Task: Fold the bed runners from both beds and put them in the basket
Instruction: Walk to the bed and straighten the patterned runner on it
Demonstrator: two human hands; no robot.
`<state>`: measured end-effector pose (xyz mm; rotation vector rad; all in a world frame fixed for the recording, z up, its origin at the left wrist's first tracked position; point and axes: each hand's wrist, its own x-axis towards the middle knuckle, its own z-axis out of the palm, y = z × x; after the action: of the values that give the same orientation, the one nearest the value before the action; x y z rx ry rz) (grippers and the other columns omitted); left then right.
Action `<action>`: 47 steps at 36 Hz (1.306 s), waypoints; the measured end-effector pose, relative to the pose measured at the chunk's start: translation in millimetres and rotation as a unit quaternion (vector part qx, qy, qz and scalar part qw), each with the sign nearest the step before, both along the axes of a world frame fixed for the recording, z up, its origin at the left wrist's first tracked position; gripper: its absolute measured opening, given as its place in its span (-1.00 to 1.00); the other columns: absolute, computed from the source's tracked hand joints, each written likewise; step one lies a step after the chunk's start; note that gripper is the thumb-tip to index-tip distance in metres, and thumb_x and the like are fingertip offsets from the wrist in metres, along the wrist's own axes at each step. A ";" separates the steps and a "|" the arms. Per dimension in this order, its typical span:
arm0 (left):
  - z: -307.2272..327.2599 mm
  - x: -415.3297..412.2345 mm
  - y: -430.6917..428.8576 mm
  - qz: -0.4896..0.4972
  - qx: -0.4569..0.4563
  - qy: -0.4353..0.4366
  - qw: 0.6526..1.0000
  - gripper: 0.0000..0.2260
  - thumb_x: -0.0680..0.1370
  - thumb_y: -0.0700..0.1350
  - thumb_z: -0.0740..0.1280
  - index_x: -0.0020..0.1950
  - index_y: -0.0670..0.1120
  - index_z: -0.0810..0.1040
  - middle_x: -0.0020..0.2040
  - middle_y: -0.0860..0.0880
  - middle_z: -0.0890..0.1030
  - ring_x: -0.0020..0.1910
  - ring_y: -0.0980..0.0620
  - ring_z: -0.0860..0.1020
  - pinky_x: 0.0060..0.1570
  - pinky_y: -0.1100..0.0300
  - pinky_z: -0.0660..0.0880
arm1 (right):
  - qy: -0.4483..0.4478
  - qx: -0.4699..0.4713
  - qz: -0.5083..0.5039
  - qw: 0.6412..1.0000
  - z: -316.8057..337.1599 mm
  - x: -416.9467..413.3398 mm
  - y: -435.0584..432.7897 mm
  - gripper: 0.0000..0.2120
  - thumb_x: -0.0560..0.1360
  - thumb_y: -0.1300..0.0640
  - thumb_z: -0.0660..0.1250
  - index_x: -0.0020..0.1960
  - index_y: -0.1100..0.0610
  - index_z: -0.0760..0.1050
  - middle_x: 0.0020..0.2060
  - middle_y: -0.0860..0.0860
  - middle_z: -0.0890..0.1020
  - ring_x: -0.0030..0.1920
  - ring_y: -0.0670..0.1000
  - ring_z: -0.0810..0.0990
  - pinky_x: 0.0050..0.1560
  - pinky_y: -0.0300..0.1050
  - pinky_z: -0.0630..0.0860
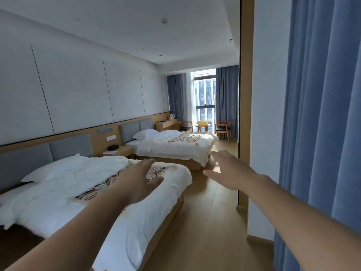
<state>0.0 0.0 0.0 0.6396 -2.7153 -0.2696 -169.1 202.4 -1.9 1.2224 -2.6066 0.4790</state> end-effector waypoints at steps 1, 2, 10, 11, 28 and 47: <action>0.6 -16.7 -1.6 -0.004 -0.003 -0.002 1.000 -0.37 0.54 0.24 0.23 0.54 0.07 0.13 0.54 0.00 0.25 0.43 -0.07 0.35 0.36 -0.03 0.36 | -0.004 0.003 -0.001 1.000 1.7 -14.1 -1.8 -0.39 0.53 -0.24 0.20 0.48 0.00 0.19 0.45 0.03 0.31 0.34 0.08 0.42 0.17 -0.09 0.45; 1.0 -33.6 -4.5 0.001 -0.006 -0.002 1.000 -0.37 0.54 0.24 0.23 0.54 0.06 0.13 0.54 0.00 0.25 0.43 -0.07 0.35 0.36 -0.03 0.36 | -0.002 -0.002 -0.007 1.000 1.9 -30.9 -3.6 -0.39 0.53 -0.25 0.21 0.48 0.00 0.20 0.45 0.03 0.31 0.33 0.07 0.42 0.17 -0.10 0.45; -6.3 -143.6 -20.0 -0.005 0.009 -0.023 1.000 -0.38 0.54 0.22 0.23 0.54 0.07 0.14 0.54 0.02 0.24 0.44 -0.06 0.34 0.35 -0.01 0.34 | -0.025 -0.008 -0.012 1.000 -12.0 -138.7 -18.7 -0.40 0.52 -0.22 0.24 0.47 -0.02 0.20 0.44 0.02 0.34 0.34 0.07 0.42 0.21 -0.08 0.44; -6.7 -152.3 -22.1 -0.005 0.006 -0.023 1.000 -0.39 0.55 0.22 0.23 0.54 0.07 0.14 0.54 0.02 0.25 0.44 -0.06 0.34 0.35 -0.02 0.35 | -0.027 -0.008 -0.012 1.000 -14.0 -148.6 -20.7 -0.40 0.52 -0.23 0.24 0.47 -0.02 0.21 0.43 0.03 0.35 0.32 0.07 0.44 0.18 -0.09 0.45; -61.7 -335.1 -118.2 -0.031 0.010 -0.025 0.999 -0.37 0.53 0.27 0.20 0.53 0.08 0.15 0.54 0.04 0.25 0.46 -0.05 0.32 0.37 -0.01 0.30 | -0.037 0.021 -0.029 0.999 -55.9 -312.7 -99.3 -0.37 0.52 -0.25 0.20 0.49 -0.01 0.15 0.43 0.03 0.36 0.34 0.07 0.41 0.19 -0.04 0.45; -176.3 -537.8 -282.2 -0.096 0.030 -0.102 0.990 -0.35 0.53 0.28 0.21 0.53 0.01 0.18 0.51 0.00 0.31 0.45 -0.04 0.33 0.38 0.05 0.30 | -0.122 0.097 -0.078 0.985 -157.6 -506.5 -245.9 -0.36 0.53 -0.23 0.18 0.49 0.05 0.16 0.44 0.05 0.31 0.42 0.10 0.31 0.32 0.09 0.39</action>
<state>-537.8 -282.2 -176.3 0.4431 -2.9809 -0.3530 -675.6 -43.5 -159.4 1.0599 -2.9893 0.3730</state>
